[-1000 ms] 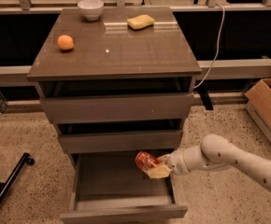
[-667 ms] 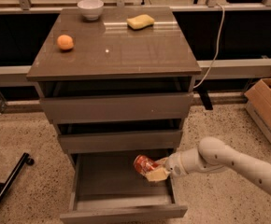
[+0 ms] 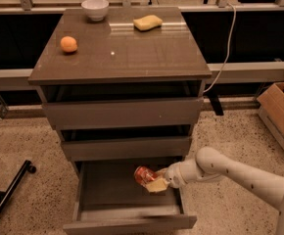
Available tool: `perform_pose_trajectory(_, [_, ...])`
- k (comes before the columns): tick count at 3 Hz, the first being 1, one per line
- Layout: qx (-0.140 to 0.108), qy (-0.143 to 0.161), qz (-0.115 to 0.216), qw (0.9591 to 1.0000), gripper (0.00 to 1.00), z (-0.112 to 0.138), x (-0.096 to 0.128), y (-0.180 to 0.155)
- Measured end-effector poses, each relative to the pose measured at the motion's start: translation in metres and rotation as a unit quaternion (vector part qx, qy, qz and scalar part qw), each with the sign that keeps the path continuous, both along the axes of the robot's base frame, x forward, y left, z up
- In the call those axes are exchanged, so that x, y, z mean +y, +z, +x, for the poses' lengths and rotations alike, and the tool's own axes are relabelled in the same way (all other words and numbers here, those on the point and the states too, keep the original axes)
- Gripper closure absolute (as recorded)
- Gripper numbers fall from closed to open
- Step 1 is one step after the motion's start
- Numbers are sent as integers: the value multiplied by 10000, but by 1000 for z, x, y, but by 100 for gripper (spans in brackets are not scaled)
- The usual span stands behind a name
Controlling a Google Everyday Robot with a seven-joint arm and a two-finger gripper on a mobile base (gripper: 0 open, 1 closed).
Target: Place coke can into bottom drawer
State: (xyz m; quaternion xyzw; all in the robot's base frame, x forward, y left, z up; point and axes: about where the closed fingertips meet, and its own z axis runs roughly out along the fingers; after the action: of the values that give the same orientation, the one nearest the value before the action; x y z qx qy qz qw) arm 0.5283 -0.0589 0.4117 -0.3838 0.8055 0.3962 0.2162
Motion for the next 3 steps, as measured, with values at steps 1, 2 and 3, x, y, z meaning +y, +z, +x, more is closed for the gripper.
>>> perform_pose_trajectory(1, [-41,-32,182,9998,100,14,10,-42])
perform_pose_trajectory(2, [80,-29,315,9995,100,26,17,-88])
perform_pose_trajectory(3, [314,-111,378,9987,100,42,19,-139])
